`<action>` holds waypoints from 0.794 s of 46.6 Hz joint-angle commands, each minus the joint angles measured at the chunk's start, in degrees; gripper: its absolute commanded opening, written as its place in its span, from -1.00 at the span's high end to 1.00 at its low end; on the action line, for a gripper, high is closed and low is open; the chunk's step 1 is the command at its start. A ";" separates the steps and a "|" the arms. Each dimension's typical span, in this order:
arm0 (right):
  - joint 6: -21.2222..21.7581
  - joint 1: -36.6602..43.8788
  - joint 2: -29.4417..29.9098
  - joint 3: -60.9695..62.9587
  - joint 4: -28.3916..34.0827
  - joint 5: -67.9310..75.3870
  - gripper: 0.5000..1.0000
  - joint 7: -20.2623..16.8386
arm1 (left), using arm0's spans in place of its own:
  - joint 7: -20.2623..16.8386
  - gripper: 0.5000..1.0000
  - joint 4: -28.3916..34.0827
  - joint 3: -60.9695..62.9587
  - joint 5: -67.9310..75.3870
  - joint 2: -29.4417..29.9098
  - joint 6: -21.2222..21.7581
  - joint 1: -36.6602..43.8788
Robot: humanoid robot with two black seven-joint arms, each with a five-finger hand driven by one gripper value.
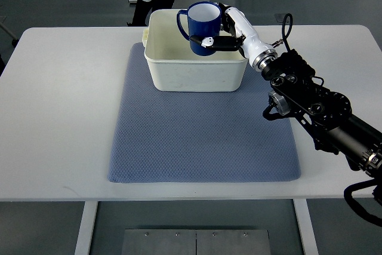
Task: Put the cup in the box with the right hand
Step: 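Lower the mug into the box and open the right hand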
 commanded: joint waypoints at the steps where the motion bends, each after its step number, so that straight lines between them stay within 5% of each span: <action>1: 0.01 -0.01 0.00 0.03 0.00 -0.04 -0.58 0.01 | 0.00 -1.00 0.00 -0.01 0.00 0.00 0.00 0.00; 7: 0.01 -0.01 0.00 -0.05 0.00 -0.04 -0.94 0.01 | 0.00 -1.00 0.00 -0.01 0.00 0.00 0.00 0.00; 37: 0.19 1.22 0.00 -1.02 1.58 0.05 -0.97 -0.25 | 0.00 -1.00 0.00 -0.01 0.00 0.00 0.00 0.00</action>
